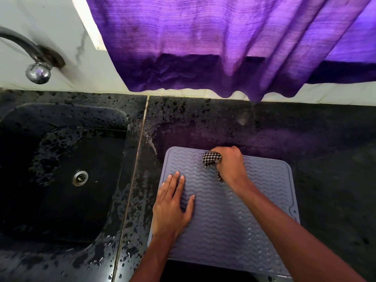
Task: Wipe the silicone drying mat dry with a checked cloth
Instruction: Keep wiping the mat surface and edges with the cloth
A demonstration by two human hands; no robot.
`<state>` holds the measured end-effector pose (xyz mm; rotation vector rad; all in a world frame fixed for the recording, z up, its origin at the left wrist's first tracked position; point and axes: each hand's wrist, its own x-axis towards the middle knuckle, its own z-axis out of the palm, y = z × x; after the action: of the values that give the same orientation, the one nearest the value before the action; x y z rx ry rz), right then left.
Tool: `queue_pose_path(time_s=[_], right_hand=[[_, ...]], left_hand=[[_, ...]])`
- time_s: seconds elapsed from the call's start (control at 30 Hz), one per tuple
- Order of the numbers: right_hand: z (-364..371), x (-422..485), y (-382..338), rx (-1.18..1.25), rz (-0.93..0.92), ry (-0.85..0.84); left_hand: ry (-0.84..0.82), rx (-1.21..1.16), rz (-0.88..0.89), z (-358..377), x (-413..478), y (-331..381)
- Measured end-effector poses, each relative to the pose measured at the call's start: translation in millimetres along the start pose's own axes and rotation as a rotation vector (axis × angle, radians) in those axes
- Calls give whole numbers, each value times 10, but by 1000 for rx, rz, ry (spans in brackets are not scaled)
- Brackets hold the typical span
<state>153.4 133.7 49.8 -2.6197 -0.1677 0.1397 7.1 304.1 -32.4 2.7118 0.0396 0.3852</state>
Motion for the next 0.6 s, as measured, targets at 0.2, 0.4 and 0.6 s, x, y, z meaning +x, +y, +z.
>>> queue_pose_path(time_s=[0.2,0.4,0.6], right_hand=[[154,-30,38,-40,-95,3],[112,-137,95,-200,-140,24],[-1,-223,277,-222,-51,56]], left_hand=[[-22,10,-25,-23,3,15],[-39,5,-38,-31,11,2],[-24,13,-40,-23,11,8]])
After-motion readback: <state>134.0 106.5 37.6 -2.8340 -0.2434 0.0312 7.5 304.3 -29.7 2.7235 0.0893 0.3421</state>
